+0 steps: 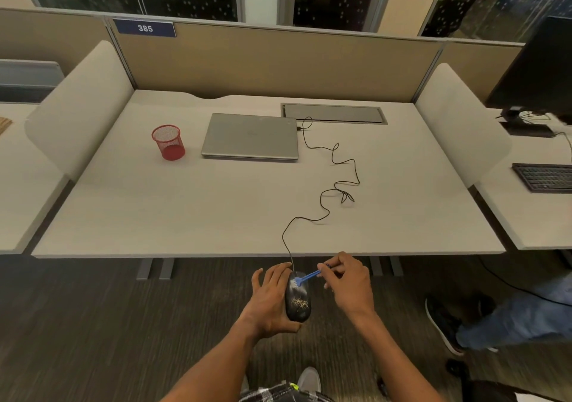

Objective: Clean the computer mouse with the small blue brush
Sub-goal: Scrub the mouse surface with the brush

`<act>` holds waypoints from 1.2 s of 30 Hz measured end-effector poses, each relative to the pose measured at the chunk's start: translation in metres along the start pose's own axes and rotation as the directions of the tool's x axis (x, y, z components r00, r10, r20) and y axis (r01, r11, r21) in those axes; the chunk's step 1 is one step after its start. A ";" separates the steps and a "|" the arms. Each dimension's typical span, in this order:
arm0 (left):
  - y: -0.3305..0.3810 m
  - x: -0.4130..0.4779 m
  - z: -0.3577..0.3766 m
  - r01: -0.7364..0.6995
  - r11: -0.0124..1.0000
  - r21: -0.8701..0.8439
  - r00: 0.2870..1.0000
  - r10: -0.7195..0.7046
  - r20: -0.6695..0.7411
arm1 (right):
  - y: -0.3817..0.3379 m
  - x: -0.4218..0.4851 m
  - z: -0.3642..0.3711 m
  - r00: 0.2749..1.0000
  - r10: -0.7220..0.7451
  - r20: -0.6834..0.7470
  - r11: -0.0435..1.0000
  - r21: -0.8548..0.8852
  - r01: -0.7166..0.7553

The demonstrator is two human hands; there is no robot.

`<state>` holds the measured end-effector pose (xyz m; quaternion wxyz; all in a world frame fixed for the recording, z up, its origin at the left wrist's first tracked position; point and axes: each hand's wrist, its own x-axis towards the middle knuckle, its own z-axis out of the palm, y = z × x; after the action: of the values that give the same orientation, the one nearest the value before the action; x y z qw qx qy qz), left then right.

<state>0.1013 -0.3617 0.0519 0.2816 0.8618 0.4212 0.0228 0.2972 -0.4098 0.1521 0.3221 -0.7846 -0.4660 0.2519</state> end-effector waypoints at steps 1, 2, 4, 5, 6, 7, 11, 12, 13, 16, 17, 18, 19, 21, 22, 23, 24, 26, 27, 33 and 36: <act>0.000 0.000 0.000 0.000 1.000 0.004 1.000 0.000 0.006 | -0.001 0.000 0.000 1.000 0.023 0.001 0.999 0.029 -0.023; 0.000 0.000 0.000 -0.001 1.000 0.005 1.000 0.001 0.008 | 0.000 0.000 -0.001 0.999 0.029 -0.013 1.000 0.009 -0.029; 0.001 -0.001 0.001 -0.001 1.000 -0.008 1.000 0.001 0.005 | 0.005 0.000 -0.003 0.998 -0.010 -0.055 0.991 -0.136 0.002; 0.001 -0.001 0.001 0.001 1.000 -0.014 1.000 0.000 0.005 | 0.006 0.000 -0.004 0.998 -0.035 -0.060 0.980 -0.196 0.023; 0.002 -0.001 0.001 0.001 1.000 -0.018 1.000 -0.001 0.004 | 0.007 -0.001 -0.004 0.998 -0.050 -0.049 0.976 -0.213 0.038; 0.002 -0.001 0.001 0.000 1.000 -0.019 1.000 0.000 0.004 | 0.008 -0.002 -0.004 0.999 -0.048 -0.025 0.982 -0.184 0.043; 0.000 -0.003 0.002 0.008 1.000 -0.021 1.000 -0.008 -0.001 | 0.008 -0.003 -0.003 1.000 0.026 -0.004 1.000 -0.006 -0.026; 0.000 -0.003 0.002 0.010 1.000 -0.022 1.000 -0.010 -0.003 | 0.010 -0.003 -0.003 0.999 0.021 -0.025 0.998 -0.056 -0.022; 0.000 -0.004 0.003 0.011 1.000 -0.024 1.000 -0.011 -0.002 | 0.012 -0.004 -0.004 0.999 0.002 -0.043 0.992 -0.129 -0.008; 0.001 -0.004 0.005 0.019 0.999 -0.025 1.000 -0.019 0.002 | 0.015 -0.007 -0.004 0.999 -0.025 -0.028 0.986 -0.165 0.020; 0.000 -0.003 0.005 0.021 1.000 -0.019 1.000 -0.021 0.004 | 0.014 -0.008 -0.003 1.000 -0.007 -0.014 0.994 -0.107 0.006; 0.000 -0.003 0.006 0.023 1.000 -0.015 1.000 -0.023 0.004 | 0.013 -0.008 -0.003 1.000 0.016 -0.004 0.999 -0.040 -0.016; -0.001 -0.003 0.007 0.026 1.000 -0.016 1.000 -0.026 0.004 | 0.012 -0.009 -0.003 0.999 0.040 -0.001 0.999 0.009 -0.040; -0.002 -0.004 0.007 0.028 0.999 -0.026 1.000 -0.028 0.001 | 0.013 -0.009 -0.005 0.998 0.067 -0.018 0.998 0.024 -0.067; -0.002 -0.005 0.007 0.024 0.999 -0.028 1.000 -0.024 -0.004 | 0.015 -0.009 -0.006 0.998 0.051 -0.038 0.999 -0.013 -0.052; -0.002 -0.005 0.008 0.018 0.999 -0.029 1.000 -0.018 -0.010 | 0.018 -0.010 -0.006 0.999 0.023 -0.046 0.997 -0.070 -0.026; -0.002 -0.005 0.008 0.014 0.999 -0.031 1.000 -0.014 -0.014 | 0.019 -0.011 -0.007 0.999 -0.011 -0.043 0.993 -0.118 0.006; -0.001 -0.004 0.009 0.015 0.999 -0.034 1.000 -0.016 -0.016 | 0.018 -0.012 -0.006 0.999 -0.038 -0.016 0.991 -0.125 0.036; -0.002 -0.004 0.010 0.019 0.999 -0.034 1.000 -0.020 -0.016 | 0.016 -0.013 -0.005 0.999 -0.034 -0.004 0.995 -0.089 0.034; -0.002 -0.004 0.012 0.024 0.999 -0.024 1.000 -0.024 -0.009 | 0.016 -0.013 -0.004 0.999 -0.005 -0.045 0.997 -0.073 0.001; -0.001 -0.005 0.011 0.017 1.000 -0.021 1.000 -0.017 -0.008 | 0.015 -0.016 -0.004 0.997 -0.080 -0.019 0.990 -0.116 0.078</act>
<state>0.1006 -0.3701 0.0432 0.2890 0.8551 0.4295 0.0284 0.3010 -0.4304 0.1451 0.2914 -0.7857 -0.5067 0.2026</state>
